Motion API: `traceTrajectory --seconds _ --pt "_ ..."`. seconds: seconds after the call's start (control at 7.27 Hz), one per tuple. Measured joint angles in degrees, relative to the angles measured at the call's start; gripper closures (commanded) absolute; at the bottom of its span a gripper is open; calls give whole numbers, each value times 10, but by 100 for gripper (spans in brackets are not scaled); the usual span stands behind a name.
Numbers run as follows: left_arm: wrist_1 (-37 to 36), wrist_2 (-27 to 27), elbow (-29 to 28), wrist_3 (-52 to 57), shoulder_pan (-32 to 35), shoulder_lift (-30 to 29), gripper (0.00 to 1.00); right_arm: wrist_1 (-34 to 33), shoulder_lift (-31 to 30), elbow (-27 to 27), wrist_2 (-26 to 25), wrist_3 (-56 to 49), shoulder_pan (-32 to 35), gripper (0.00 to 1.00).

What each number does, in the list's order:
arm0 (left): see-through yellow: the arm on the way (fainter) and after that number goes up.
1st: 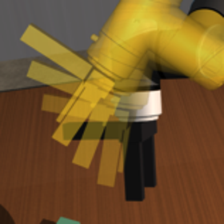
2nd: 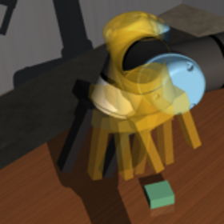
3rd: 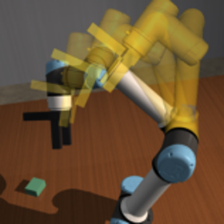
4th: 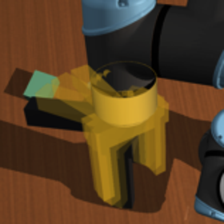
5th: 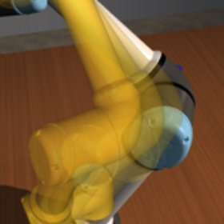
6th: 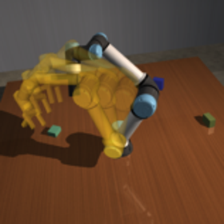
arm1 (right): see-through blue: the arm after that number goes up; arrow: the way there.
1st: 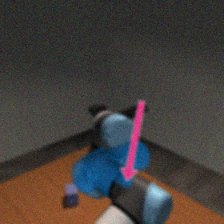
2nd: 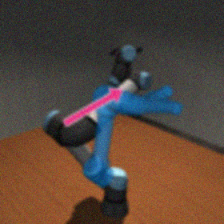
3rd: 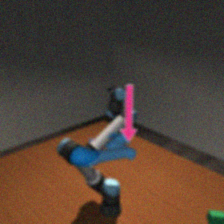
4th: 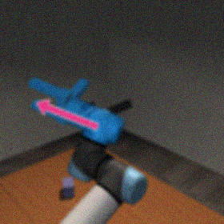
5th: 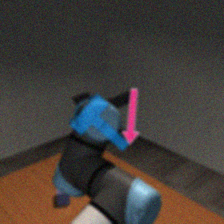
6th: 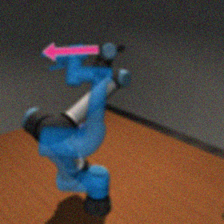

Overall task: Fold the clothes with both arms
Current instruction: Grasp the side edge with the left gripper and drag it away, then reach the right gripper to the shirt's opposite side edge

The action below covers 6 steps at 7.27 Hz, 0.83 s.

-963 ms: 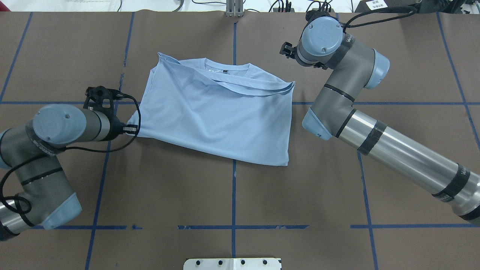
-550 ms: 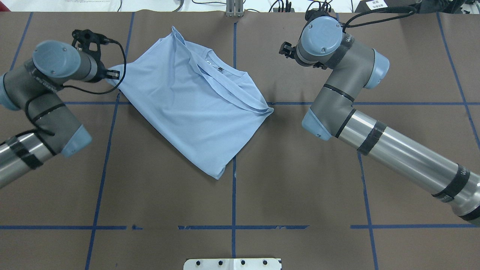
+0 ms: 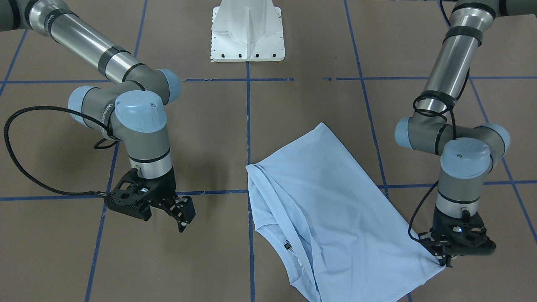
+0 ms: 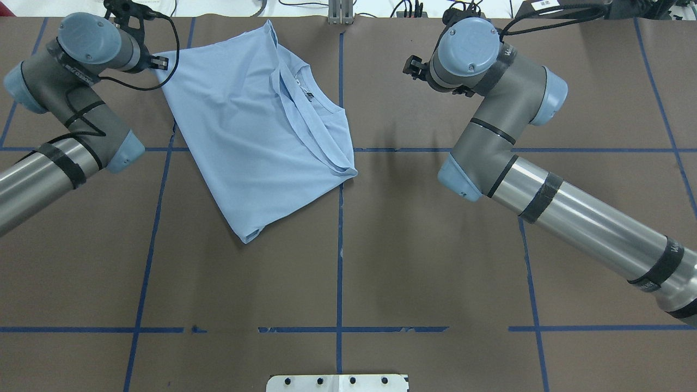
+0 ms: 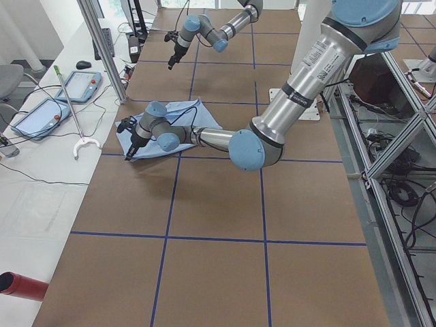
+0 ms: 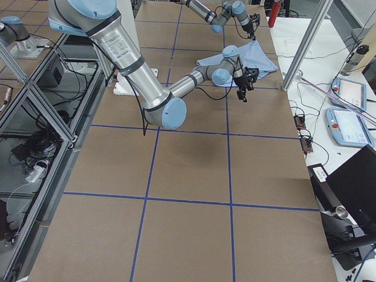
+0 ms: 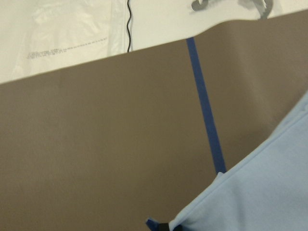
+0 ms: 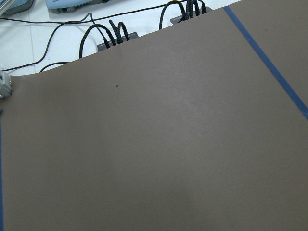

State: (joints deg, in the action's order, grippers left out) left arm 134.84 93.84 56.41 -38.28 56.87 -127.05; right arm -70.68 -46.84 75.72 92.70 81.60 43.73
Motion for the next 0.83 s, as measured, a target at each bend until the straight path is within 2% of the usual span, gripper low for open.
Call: traceTrajectory --seconds 0.28,0.55,0.69,0.83 --pt "19 50 49 6 4 26 0 -3 33 -14 -15 33 -25 10" --pt "22 66 77 1 4 34 0 -3 84 -60 -34 84 -56 16" --pt "22 67 82 0 4 35 0 -3 104 -76 -40 98 -70 22" --pt "23 68 84 -1 5 35 0 -4 117 -82 -42 97 -87 33"
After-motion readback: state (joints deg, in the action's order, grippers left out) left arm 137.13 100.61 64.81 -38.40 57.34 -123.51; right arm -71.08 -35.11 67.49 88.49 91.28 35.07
